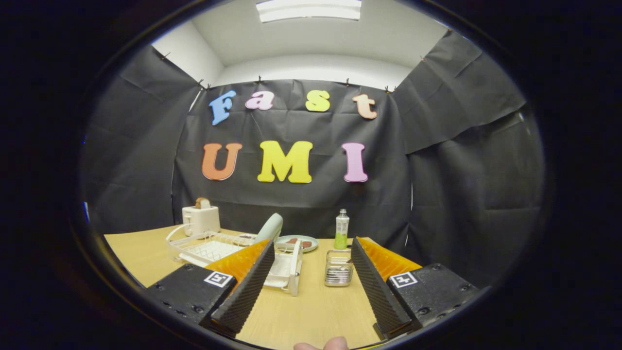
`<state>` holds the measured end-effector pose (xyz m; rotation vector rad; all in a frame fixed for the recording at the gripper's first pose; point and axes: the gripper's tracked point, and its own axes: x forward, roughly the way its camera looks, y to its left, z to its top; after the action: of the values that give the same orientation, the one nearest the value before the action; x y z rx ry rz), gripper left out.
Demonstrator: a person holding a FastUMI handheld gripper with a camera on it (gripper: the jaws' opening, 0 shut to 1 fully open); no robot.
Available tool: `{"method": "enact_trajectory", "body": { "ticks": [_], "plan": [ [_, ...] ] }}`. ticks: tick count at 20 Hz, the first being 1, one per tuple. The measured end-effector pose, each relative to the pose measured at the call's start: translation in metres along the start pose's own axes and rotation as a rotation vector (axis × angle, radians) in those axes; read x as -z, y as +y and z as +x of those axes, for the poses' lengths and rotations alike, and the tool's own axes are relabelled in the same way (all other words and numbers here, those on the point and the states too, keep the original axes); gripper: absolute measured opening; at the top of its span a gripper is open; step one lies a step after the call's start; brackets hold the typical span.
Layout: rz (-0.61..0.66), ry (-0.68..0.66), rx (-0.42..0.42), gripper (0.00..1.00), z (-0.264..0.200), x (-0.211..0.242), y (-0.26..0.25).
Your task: Take the plate from the dish rack, then take the spoon from the basket and place it into the plate.
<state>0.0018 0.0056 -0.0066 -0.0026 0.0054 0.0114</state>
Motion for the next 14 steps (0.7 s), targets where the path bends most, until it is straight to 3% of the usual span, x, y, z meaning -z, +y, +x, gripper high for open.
{"method": "enact_trajectory", "body": {
  "ticks": [9, 14],
  "plan": [
    [-0.003, -0.019, 0.001, 1.00, 0.015, -0.011, -0.002],
    [-0.048, 0.013, -0.047, 1.00, 0.050, -0.046, 0.011]
  ]
}}
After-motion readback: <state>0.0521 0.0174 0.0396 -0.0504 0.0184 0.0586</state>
